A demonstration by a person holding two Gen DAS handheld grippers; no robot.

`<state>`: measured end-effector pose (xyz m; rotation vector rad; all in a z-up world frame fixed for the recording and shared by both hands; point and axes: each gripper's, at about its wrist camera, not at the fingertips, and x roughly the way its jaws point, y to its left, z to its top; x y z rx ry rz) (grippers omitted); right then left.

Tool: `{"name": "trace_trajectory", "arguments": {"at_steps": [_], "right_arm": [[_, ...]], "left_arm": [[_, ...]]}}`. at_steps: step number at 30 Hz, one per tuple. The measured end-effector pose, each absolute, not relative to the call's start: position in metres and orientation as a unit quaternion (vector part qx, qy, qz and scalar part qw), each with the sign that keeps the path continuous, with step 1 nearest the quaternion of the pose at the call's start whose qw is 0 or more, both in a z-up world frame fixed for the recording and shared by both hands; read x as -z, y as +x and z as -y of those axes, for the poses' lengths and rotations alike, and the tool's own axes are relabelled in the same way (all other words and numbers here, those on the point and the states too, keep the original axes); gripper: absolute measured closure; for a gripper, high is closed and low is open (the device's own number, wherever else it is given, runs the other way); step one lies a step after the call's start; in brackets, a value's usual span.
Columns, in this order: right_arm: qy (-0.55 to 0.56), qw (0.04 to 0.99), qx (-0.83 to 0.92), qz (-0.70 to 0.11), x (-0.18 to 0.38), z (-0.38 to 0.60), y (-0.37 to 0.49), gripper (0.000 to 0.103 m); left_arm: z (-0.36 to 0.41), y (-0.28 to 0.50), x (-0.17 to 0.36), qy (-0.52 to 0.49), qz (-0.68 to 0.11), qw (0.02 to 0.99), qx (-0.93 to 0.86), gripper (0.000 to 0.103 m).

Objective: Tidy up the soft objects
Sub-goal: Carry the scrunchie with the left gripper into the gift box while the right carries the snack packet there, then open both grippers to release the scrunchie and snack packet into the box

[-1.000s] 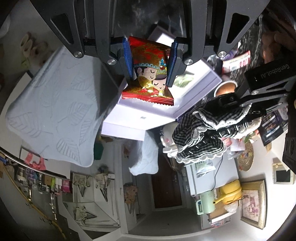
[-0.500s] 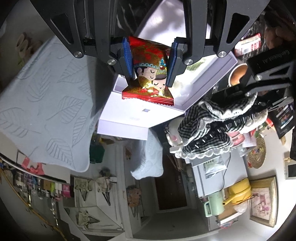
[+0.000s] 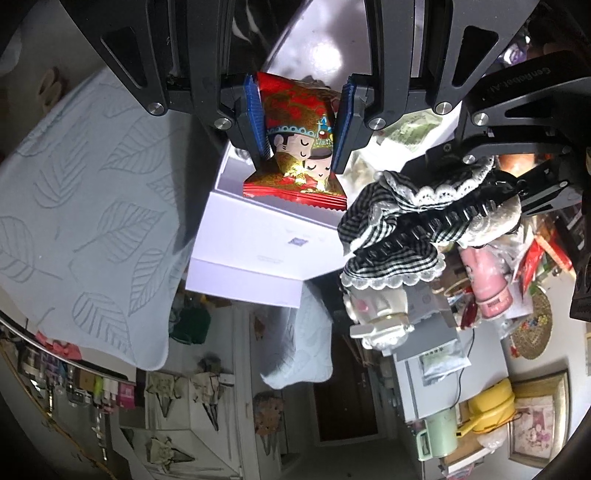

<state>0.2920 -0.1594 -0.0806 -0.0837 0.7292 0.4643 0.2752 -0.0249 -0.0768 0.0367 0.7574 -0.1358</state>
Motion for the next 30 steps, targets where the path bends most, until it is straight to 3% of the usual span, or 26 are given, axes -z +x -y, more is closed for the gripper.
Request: {"name": "trace_trajectory", "arguments": {"at_steps": [23, 30], "right_arm": [[-0.062, 0.890, -0.201, -0.404, 0.121, 0.147, 0.306, 0.068], [-0.081, 0.893, -0.189, -0.401, 0.118, 0.146, 0.302, 0.057]], "left_arm": [[0.020, 0.304, 0.128, 0.017, -0.461, 0.886, 0.036, 0.052], [0.025, 0.302, 0.129, 0.032, -0.463, 0.885, 0.015, 0.043]]}}
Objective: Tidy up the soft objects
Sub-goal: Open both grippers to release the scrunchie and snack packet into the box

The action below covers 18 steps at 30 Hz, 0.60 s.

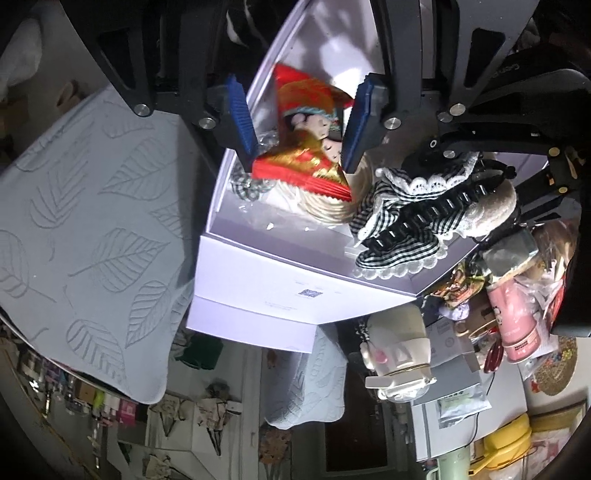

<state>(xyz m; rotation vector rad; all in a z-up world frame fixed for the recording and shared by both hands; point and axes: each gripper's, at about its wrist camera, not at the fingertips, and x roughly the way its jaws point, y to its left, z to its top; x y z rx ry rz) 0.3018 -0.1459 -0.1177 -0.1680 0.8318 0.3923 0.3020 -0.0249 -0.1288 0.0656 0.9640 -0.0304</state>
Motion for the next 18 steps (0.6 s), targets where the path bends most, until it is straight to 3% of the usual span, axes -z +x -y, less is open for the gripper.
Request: {"name": "trace_trajectory", "arguments": {"at_steps": [4, 8, 12, 18], "right_arm": [[-0.078, 0.893, -0.189, -0.401, 0.113, 0.149, 0.297, 0.056], [-0.081, 0.897, -0.183, -0.393, 0.105, 0.154, 0.291, 0.055], [-0.066, 0.904, -0.179, -0.383, 0.093, 0.164, 0.284, 0.049], [-0.062, 0.913, -0.173, -0.365, 0.073, 0.172, 0.273, 0.049]], "left_arm": [[0.027, 0.297, 0.127, 0.033, -0.461, 0.886, 0.009, 0.040], [0.031, 0.290, 0.118, 0.043, -0.450, 0.892, -0.005, 0.023], [0.030, 0.284, 0.107, 0.034, -0.446, 0.894, -0.002, 0.023], [0.034, 0.270, 0.080, 0.025, -0.420, 0.907, 0.009, 0.023]]}}
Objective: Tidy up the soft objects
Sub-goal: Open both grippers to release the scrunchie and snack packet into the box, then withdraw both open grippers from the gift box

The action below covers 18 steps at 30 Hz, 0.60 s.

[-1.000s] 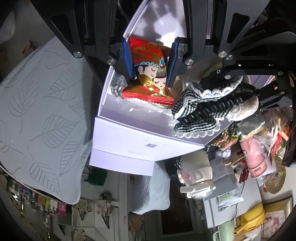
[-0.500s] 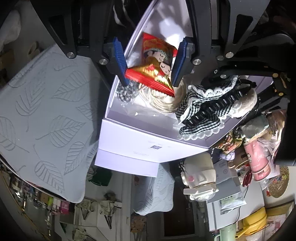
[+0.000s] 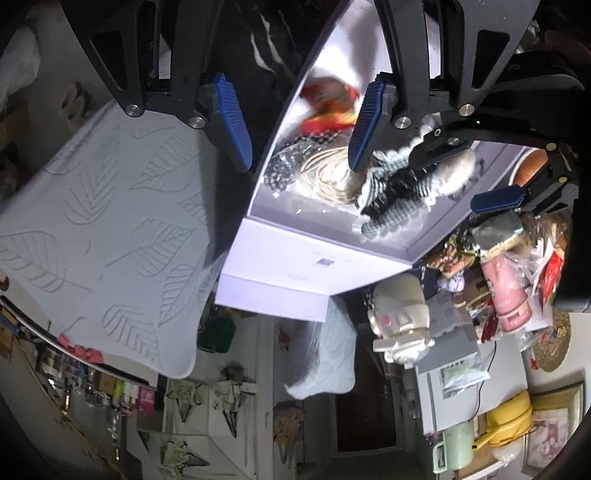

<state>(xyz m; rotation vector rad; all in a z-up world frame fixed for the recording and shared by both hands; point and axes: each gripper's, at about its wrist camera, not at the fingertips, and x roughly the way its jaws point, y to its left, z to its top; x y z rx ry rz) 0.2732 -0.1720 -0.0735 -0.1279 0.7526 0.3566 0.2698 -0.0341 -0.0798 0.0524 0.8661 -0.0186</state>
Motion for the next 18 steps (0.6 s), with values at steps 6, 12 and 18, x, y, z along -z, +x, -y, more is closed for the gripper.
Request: {"name": "trace_trajectory", "arguments": {"at_steps": [6, 12, 18], "right_arm": [[-0.056, 0.924, -0.166, -0.340, 0.047, 0.181, 0.262, 0.049], [-0.057, 0.933, -0.170, -0.311, 0.021, 0.186, 0.248, 0.049], [-0.058, 0.939, -0.180, -0.286, 0.000, 0.188, 0.229, 0.049]], "left_arm": [[0.035, 0.254, 0.047, 0.017, -0.380, 0.925, 0.013, 0.023], [0.035, 0.236, 0.019, 0.028, -0.350, 0.936, 0.005, 0.023], [0.037, 0.213, -0.003, 0.035, -0.328, 0.944, 0.007, 0.023]]}}
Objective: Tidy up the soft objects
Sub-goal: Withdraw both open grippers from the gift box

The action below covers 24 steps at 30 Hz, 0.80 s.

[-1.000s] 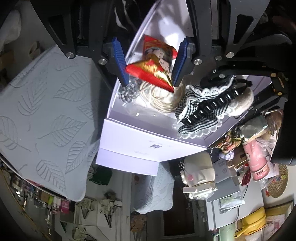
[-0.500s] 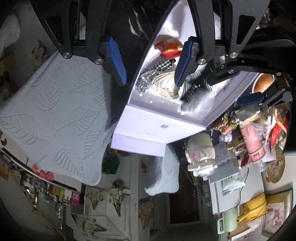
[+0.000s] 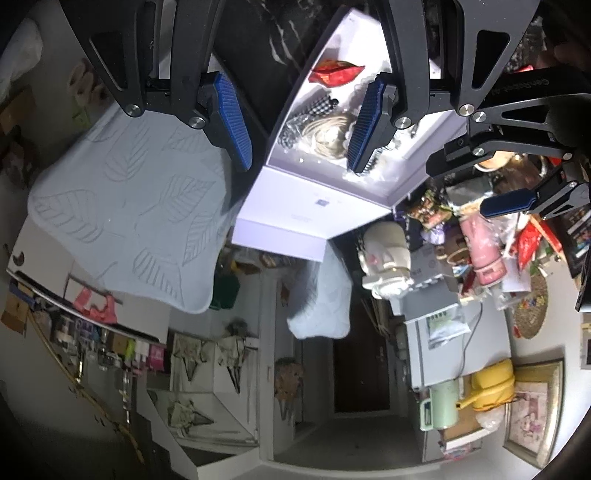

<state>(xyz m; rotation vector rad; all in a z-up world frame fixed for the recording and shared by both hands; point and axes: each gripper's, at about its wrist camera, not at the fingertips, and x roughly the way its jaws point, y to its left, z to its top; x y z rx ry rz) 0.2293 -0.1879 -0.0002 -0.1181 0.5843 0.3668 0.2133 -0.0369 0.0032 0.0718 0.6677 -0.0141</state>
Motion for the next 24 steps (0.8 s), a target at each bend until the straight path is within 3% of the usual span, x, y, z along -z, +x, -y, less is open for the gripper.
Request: {"name": "trace_trajectory", "arguments": {"at_steps": [24], "right_arm": [[-0.056, 0.947, -0.223, -0.223, -0.040, 0.186, 0.112, 0.037]], "left_arm": [[0.033, 0.087, -0.050, 0.044, -0.272, 0.961, -0.004, 0.023]]}}
